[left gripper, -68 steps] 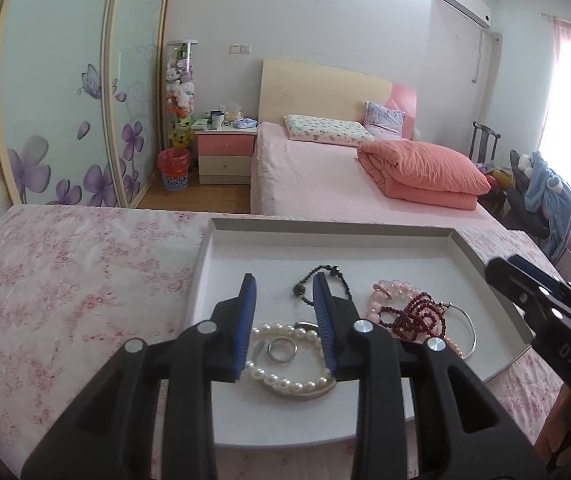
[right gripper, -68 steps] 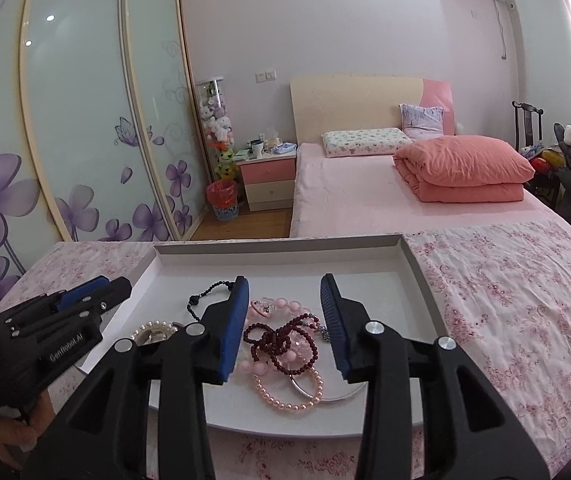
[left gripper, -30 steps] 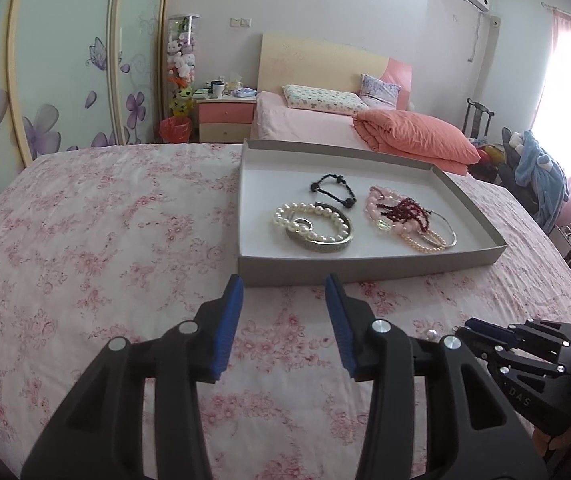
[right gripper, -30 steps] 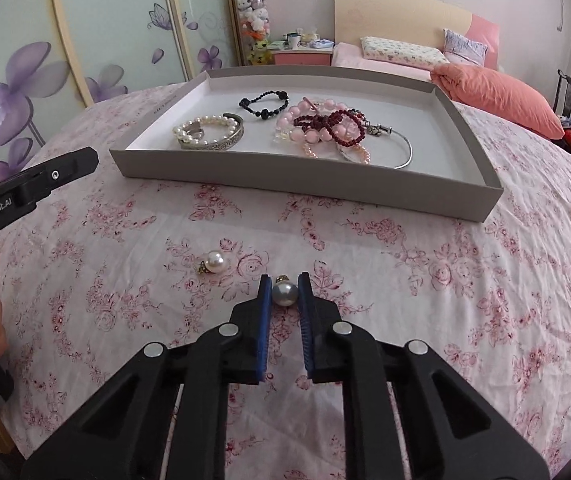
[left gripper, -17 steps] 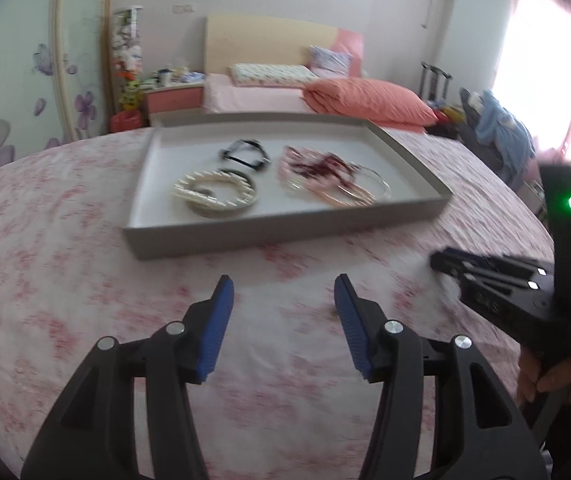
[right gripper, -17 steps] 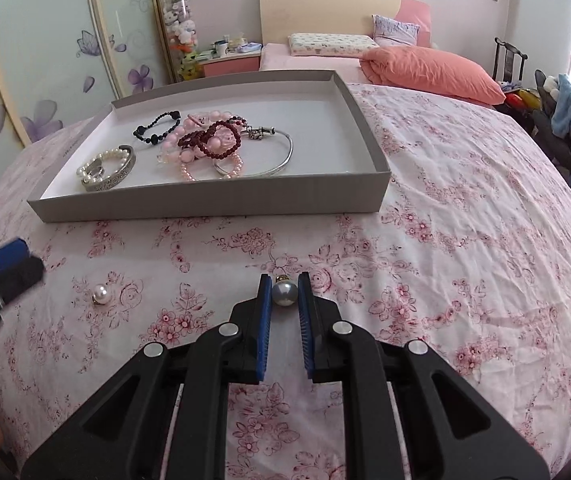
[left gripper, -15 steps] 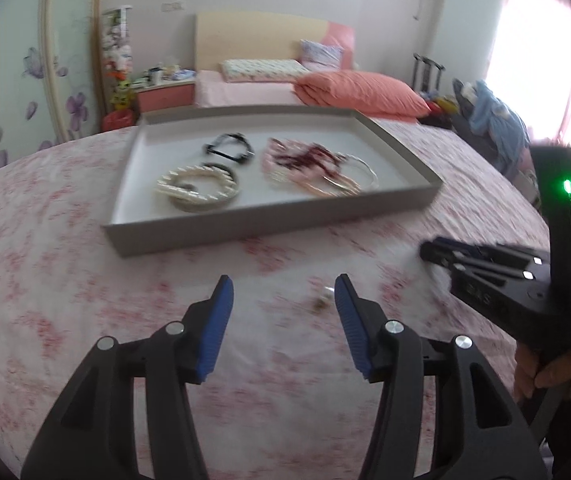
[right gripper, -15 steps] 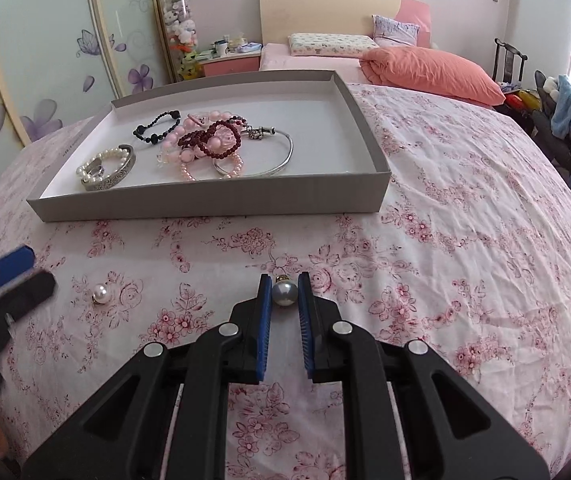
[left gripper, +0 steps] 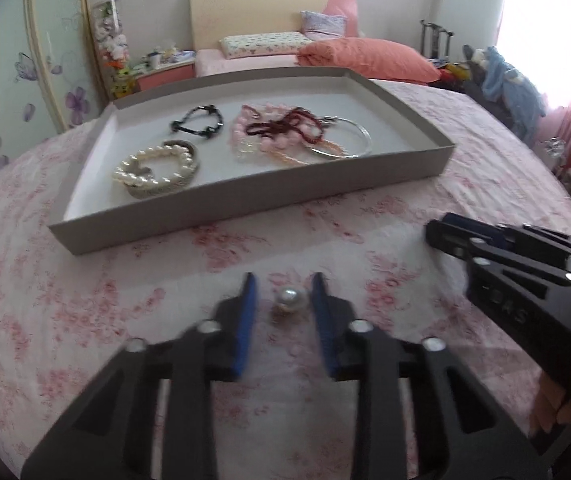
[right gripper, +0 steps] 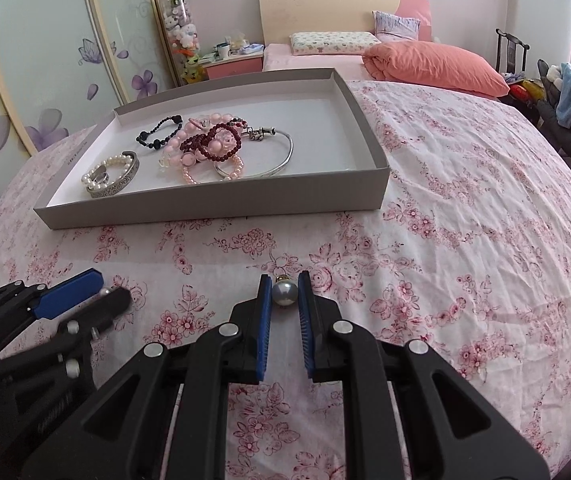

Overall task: Organize jewelry
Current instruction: 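Close the left tool on the second pearl earring while the right tool holds its earring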

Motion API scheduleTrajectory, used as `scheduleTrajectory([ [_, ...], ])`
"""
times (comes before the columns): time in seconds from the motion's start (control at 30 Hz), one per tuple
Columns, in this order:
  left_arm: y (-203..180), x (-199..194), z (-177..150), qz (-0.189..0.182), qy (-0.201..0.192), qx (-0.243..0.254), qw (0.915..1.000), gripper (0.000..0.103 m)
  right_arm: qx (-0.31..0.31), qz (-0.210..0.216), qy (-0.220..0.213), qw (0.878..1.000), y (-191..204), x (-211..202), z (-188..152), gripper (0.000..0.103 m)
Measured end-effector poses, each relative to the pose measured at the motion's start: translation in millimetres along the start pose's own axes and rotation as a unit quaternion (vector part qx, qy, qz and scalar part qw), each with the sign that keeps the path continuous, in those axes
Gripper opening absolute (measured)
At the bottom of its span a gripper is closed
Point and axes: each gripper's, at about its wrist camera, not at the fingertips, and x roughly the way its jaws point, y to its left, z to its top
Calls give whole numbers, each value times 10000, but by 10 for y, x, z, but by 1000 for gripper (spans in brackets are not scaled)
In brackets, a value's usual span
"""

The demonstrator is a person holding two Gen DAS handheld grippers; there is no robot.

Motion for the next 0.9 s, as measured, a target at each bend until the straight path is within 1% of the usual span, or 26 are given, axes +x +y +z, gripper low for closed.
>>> scheduleTrajectory([
  [0.03,12,-4,3,46,-1,-6,10000,14,-2,-3,0,10000,2,0,0,15],
  [0.13,126,-26,-17,228,11,-72,9997,14,-65,-54,2,10000,22,4,3,15],
  [0.2,266,-54,-41,342,28,-164,9993,14,-215,-80,10,9997,84,11,10,14],
  [0.33,632,-97,-81,601,21,-480,9970,14,-428,14,29,9991,252,47,32,14],
  [0.43,773,-127,-106,602,5,-621,9963,14,-538,63,35,9985,342,60,32,14],
  [0.6,763,-152,-124,652,14,-582,9962,15,-533,100,40,9985,339,51,25,15],
  [0.9,761,-157,-126,601,10,-620,9963,15,-550,80,40,9984,351,52,24,15],
])
